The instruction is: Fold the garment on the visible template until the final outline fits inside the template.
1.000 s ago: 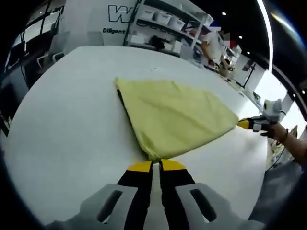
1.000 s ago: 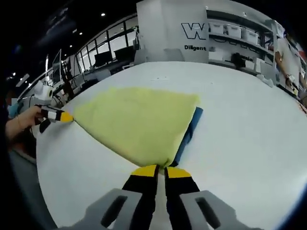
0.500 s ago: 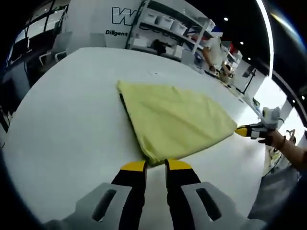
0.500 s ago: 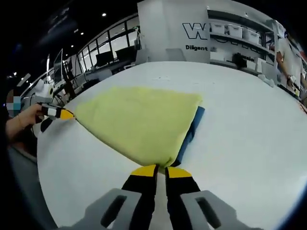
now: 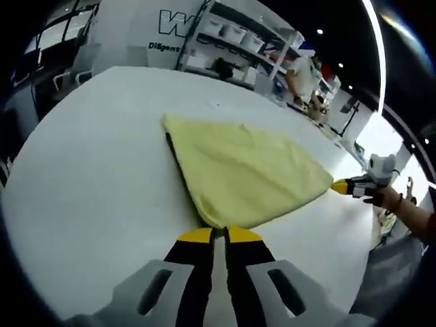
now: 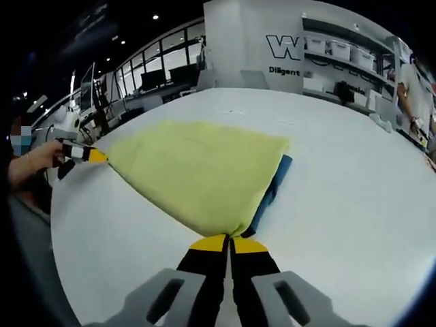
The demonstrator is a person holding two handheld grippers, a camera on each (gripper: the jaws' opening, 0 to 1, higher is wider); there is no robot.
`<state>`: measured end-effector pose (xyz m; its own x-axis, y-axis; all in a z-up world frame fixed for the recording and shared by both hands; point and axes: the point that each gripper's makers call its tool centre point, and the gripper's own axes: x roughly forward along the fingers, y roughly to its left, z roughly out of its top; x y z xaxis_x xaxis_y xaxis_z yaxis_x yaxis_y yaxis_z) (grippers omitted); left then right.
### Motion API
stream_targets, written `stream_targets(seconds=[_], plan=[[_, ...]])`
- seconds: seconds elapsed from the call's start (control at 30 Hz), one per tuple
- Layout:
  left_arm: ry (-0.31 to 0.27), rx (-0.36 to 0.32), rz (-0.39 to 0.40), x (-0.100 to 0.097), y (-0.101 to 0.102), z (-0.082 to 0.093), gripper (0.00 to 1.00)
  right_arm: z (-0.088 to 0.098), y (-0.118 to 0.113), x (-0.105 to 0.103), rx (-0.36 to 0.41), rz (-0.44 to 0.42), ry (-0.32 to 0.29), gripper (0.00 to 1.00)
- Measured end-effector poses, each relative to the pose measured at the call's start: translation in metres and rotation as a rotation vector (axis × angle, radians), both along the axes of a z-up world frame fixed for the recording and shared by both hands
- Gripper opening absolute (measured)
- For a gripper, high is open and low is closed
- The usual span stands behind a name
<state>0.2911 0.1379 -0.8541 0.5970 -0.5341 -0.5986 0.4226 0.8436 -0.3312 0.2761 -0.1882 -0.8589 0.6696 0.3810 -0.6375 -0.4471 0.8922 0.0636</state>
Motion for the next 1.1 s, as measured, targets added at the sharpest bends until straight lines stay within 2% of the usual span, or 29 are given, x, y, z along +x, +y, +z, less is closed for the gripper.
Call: stream_targets(seconds=[0.17,0.23,0.3,0.4,0.47,0.67,0.7,0.73,0.8,0.9,1.03,1.1], plan=[[-0.004,0.016,-0.038,-0.001,0.004,0.0,0.0,0.001,-0.004,-0.001,-0.032,0.013,-0.004,0.0],[-0.043,0.082,-0.093,0.0,0.008,0.002,0.0,0.002,-0.006,-0.001,-0.033,0.013,-0.006,0.0],[-0.053,0.104,-0.125,0.0,0.008,0.003,0.0,0.002,-0.014,0.0,-0.034,-0.008,-0.004,0.0],[-0.086,0.182,-0.242,-0.003,0.01,0.003,0.0,0.007,-0.016,0.0,-0.004,-0.022,-0.013,0.0],[-0.098,0.193,-0.31,-0.009,0.006,0.004,0.0,0.008,-0.014,0.0,-0.007,-0.011,-0.02,0.0],[-0.123,0.213,-0.376,-0.013,0.008,0.005,0.0,0.008,-0.015,-0.001,-0.008,-0.015,-0.017,0.0],[-0.14,0.262,-0.399,-0.012,0.015,0.005,0.0,0.008,-0.016,-0.002,-0.014,-0.01,-0.014,0.0],[-0.145,0.288,-0.408,-0.013,0.017,0.004,0.0,0.007,-0.017,-0.003,-0.015,-0.008,-0.009,0.0],[-0.12,0.278,-0.415,-0.014,0.017,0.002,0.0,0.007,-0.018,-0.003,-0.013,-0.011,-0.01,0.0],[-0.119,0.307,-0.422,-0.011,0.021,0.003,0.0,0.006,-0.016,-0.004,-0.013,-0.002,-0.001,0.0],[-0.117,0.274,-0.381,-0.01,0.023,0.007,0.0,0.006,-0.015,-0.006,-0.022,0.017,0.014,0.0],[-0.096,0.246,-0.36,-0.012,0.022,0.006,0.0,0.005,-0.014,-0.007,-0.028,0.024,0.016,0.0]])
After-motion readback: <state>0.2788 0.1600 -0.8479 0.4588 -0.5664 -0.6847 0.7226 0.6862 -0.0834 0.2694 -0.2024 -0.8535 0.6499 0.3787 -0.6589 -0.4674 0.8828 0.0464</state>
